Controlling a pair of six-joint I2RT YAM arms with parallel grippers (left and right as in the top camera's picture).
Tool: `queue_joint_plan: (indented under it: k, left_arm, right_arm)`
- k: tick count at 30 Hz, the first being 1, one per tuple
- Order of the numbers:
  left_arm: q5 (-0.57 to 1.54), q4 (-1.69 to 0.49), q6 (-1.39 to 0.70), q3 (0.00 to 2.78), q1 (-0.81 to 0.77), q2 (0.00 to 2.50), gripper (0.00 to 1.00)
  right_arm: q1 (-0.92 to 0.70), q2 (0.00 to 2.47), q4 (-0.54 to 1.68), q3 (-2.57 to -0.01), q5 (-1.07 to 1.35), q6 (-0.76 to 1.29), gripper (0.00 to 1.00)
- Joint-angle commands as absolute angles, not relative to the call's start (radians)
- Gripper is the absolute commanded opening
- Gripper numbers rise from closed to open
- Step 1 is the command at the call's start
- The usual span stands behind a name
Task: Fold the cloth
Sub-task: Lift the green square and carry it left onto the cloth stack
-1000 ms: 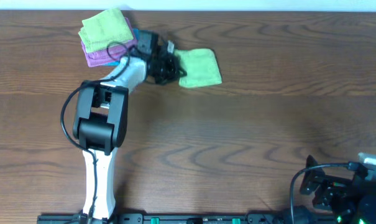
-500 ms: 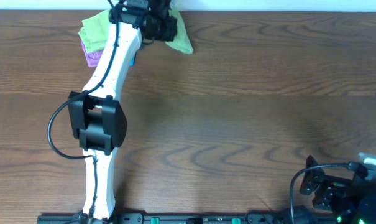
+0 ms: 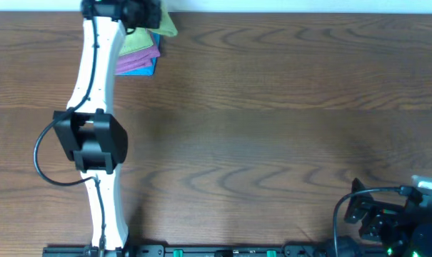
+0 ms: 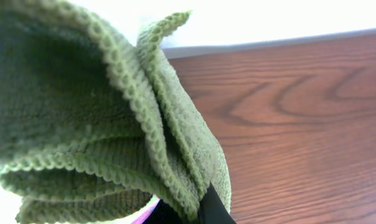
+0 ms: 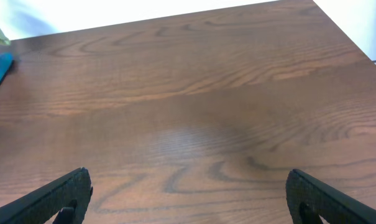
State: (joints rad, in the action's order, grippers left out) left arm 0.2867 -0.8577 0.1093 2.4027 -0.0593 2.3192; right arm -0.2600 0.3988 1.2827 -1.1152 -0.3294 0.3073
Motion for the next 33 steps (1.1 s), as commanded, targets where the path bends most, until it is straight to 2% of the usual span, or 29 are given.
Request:
queue_joint_plan:
  k: [1,19,33]
  left_arm:
    - [0.289,-0.870,0.136,2.471,-0.043,2.318,0.05]
    - [0.281,-0.968,0.206,2.486,0.066,2.318,0.06]
    - [0.208,-1.067,0.284,2.481,0.082,2.349,0.06]
  right_arm:
    - [-0.259,0.398,1.283,-1.110,-0.333,0.325,0.99]
    - [-0.259,0.398,1.283,-1.110,-0.333,0.325,0.99]
    - [-0.259,0.398,1.283,-1.110,-0.333,0.325,0.99]
